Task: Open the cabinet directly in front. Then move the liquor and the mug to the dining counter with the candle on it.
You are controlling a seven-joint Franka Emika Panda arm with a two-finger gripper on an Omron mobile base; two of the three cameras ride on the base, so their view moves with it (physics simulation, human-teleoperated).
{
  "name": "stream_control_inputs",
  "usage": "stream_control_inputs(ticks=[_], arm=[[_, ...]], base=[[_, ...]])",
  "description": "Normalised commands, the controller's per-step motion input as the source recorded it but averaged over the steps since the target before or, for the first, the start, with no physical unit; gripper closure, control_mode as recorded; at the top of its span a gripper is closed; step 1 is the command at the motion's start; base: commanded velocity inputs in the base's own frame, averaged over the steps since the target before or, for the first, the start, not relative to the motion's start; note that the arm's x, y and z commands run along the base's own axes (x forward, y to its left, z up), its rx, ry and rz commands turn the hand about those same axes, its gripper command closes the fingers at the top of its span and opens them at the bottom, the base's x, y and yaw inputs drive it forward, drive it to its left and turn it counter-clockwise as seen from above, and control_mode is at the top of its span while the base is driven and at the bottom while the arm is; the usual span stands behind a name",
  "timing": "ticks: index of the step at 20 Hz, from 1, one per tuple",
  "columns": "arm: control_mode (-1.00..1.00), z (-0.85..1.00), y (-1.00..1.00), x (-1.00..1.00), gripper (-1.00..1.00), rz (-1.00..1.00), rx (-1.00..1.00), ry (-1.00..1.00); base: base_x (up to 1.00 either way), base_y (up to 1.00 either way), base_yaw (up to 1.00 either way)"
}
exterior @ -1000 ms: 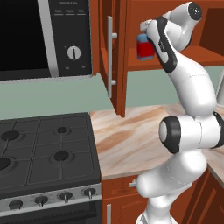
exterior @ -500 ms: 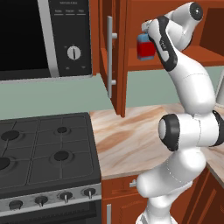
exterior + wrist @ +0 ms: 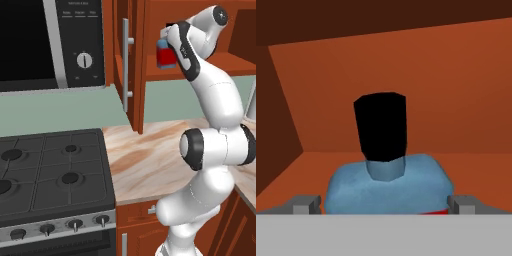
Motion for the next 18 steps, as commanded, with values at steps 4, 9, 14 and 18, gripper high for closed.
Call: stream_control_inputs(ticks=[4,9,14,18], arm=[[-1.0,-0.06,0.0,0.21,-1.0,0.0,0.0,0.0],[-1.0,0.0,0.0,0.23,-1.0,0.0,0.0,0.0],[-1.0,0.0,0.0,0.12,-1.0,0.0,0.0,0.0],[-1.0,0.01,0.0,0.03,-1.0,0.0,0.0,-0.03]], base=[[0.0,0.0,0.0],[0.0,0.0,0.0],[0.0,0.0,0.0],[0.0,0.0,0.0]])
